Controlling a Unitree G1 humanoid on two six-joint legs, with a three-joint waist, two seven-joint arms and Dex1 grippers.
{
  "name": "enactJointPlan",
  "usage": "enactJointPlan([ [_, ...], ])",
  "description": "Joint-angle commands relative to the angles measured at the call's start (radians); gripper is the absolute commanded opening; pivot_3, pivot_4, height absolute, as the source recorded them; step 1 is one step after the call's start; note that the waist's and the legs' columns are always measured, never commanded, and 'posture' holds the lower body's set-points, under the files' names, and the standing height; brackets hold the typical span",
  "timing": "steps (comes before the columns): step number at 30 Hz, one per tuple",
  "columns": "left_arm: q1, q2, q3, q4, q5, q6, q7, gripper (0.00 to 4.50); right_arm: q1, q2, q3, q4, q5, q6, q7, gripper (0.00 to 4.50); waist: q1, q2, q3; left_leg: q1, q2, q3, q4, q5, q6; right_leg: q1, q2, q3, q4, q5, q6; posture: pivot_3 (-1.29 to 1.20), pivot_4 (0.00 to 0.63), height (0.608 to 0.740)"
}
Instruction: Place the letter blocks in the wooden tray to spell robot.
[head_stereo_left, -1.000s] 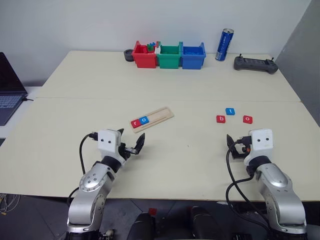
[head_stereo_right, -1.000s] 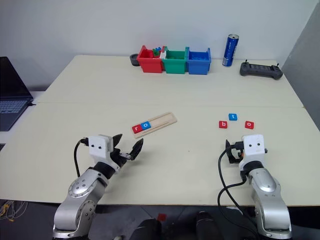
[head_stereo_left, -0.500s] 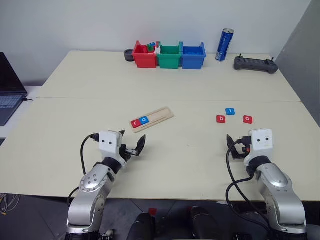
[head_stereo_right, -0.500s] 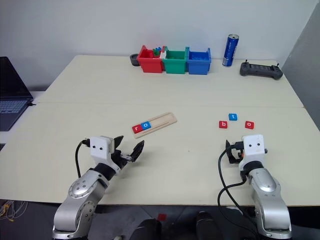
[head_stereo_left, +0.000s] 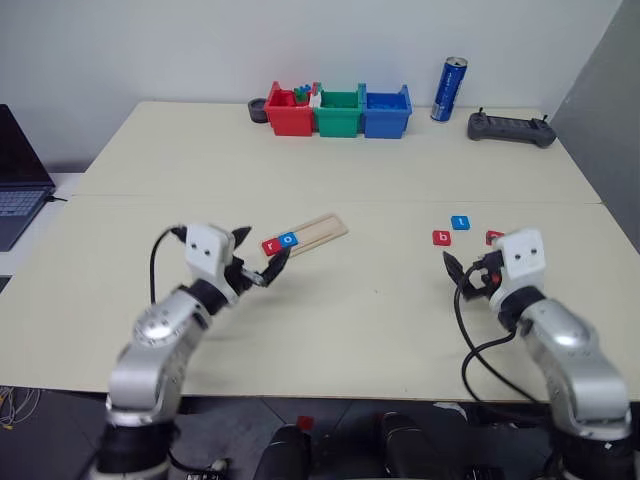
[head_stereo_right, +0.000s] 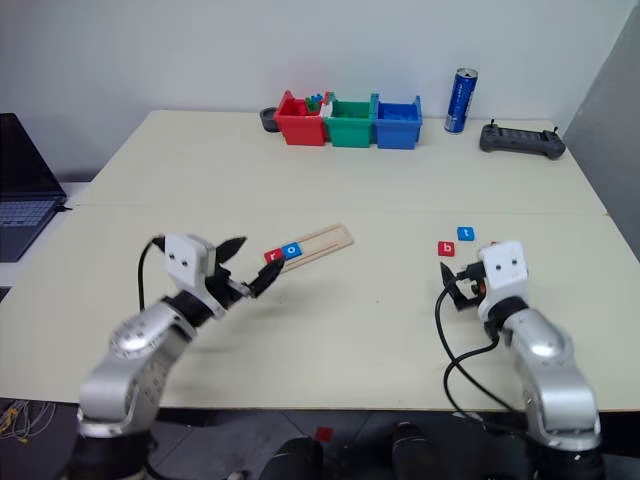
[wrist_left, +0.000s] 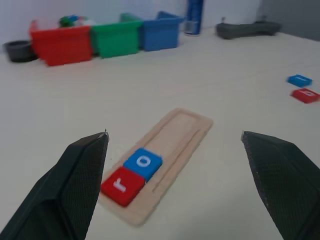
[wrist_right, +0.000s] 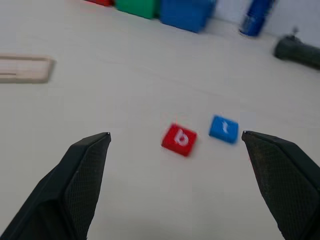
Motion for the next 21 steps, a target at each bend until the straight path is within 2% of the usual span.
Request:
enactJointPlan([
  [1, -0.079, 0.072, -0.018, 0.162, -0.005, -0.082, -0.194, 4.50, -0.071, -0.091, -0.002, 0.024, 0.132, 0.015, 0.202, 4.47, 0.000, 0.000, 0.000, 0.000, 0.000, 0.000, 0.000, 0.000, 0.000, 0.000, 0.000, 0.000, 0.000, 0.000, 0.000, 0.00, 0.150, 0.740],
  [4, -0.190, 0.128, -0.067, 0.393, 0.039, -0.188, -0.367, 4.50, -0.150, -0.153, 0.016, 0.048, 0.281, 0.087, 0.365, 4.47, 0.000, 0.000, 0.001, -0.001, 0.000, 0.000, 0.000, 0.000, 0.000, 0.000, 0.000, 0.000, -0.001, 0.000, 0.000, 0.00, 0.150, 0.740],
  [8, -0.342, 0.133, -0.111, 0.666, 0.096, -0.318, -0.494, 4.50, -0.234, -0.173, 0.047, 0.067, 0.382, 0.155, 0.441, 4.47, 0.000, -0.001, 0.001, -0.002, 0.000, -0.001, 0.000, 0.000, 0.000, 0.000, 0.000, -0.002, -0.001, 0.000, 0.000, 0.00, 0.150, 0.740],
  [14, -0.501, 0.096, -0.152, 1.005, 0.202, -0.531, -0.557, 4.50, -0.296, -0.147, 0.101, 0.108, 0.346, 0.121, 0.407, 4.47, 0.001, -0.001, 0.001, -0.003, 0.000, -0.002, 0.000, 0.000, 0.000, -0.001, -0.001, -0.003, -0.002, 0.000, 0.000, 0.00, 0.150, 0.740],
  [21, -0.561, 0.054, -0.153, 1.186, 0.265, -0.653, -0.564, 4.50, -0.285, -0.129, 0.103, 0.072, 0.356, 0.134, 0.350, 4.47, 0.000, -0.001, 0.001, -0.004, 0.000, -0.003, 0.000, 0.000, 0.000, -0.002, -0.001, -0.004, -0.001, 0.000, 0.000, 0.00, 0.150, 0.740],
])
